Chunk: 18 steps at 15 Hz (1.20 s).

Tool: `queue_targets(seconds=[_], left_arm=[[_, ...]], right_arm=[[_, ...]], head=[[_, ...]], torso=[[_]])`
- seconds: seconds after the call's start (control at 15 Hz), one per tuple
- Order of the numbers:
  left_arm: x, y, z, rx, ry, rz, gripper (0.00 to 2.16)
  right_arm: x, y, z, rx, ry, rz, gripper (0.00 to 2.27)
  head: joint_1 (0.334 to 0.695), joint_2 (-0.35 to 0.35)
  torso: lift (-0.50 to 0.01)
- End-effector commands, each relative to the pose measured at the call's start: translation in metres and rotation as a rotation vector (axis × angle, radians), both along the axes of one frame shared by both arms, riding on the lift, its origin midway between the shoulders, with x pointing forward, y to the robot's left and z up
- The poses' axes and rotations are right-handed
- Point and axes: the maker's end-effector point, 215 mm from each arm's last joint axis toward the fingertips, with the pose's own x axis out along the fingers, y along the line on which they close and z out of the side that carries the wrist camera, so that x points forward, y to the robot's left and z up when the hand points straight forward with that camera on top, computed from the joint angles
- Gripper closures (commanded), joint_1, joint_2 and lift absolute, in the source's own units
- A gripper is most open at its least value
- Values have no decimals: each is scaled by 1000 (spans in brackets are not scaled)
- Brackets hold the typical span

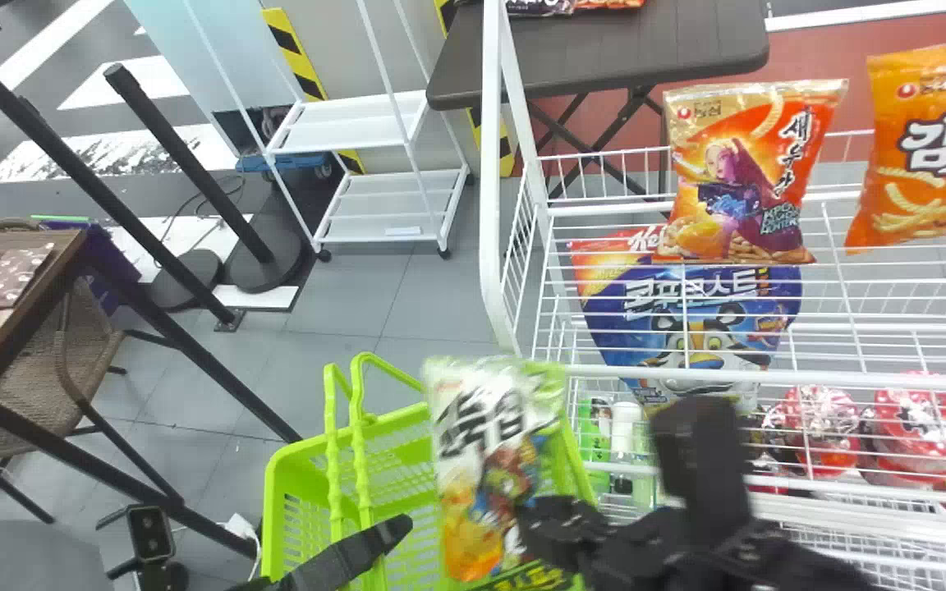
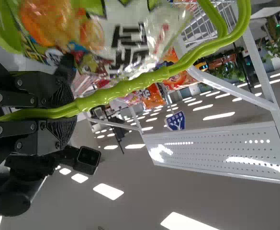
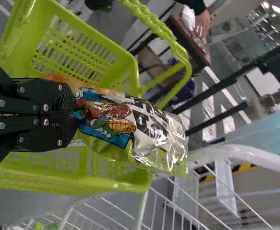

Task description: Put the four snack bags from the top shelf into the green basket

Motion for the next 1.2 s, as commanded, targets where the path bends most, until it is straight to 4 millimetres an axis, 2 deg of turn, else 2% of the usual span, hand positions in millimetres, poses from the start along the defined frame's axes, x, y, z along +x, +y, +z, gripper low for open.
queue_targets(seconds=[0.0,0.13,0.2,0.27,0.33,0.4,0.6,0.8,0.87,1.0,1.13], left_arm=[[-1,-1,2,-9,-6,-2,2145],[-1,-1,2,-8,-8,-3,2145],[-1,-1,2,-8,-7,-3,2145],[-2,-1,1,-10,-3,-3,2145],[-2,-1,1,-9,-1,-2,2145],[-2,1,1,-5,-3,1,2145],[-3,0,1,-6,-2,0,2145],[-2,-2,1,-12,-3,-6,2145],[-2,-2,1,-10,-5,-5,2145],[-2,-2,1,-10,-5,-5,2145],[-2,-1,1,-10,-4,-4,2145]], right_arm=[[-10,33,-15,-41,3,87,2250],[-18,60,-28,-73,33,148,2246],[-19,68,-34,-96,39,175,2051],[-22,73,-43,-111,45,204,1474],[-21,74,-45,-113,46,205,441],[-23,71,-46,-112,52,206,-2],[-25,38,-25,-59,95,161,43],[-5,-12,7,6,102,61,46],[9,-35,14,12,86,2,46],[52,-84,27,13,15,-148,53],[103,-140,31,-54,-99,-301,53]], head=[[695,350],[695,350],[695,350],[695,350],[695,350],[695,350],[695,350],[695,350],[695,350],[695,350],[695,350]], torso=[[0],[0],[0],[0],[0],[0],[0],[0],[0],[0],[0]])
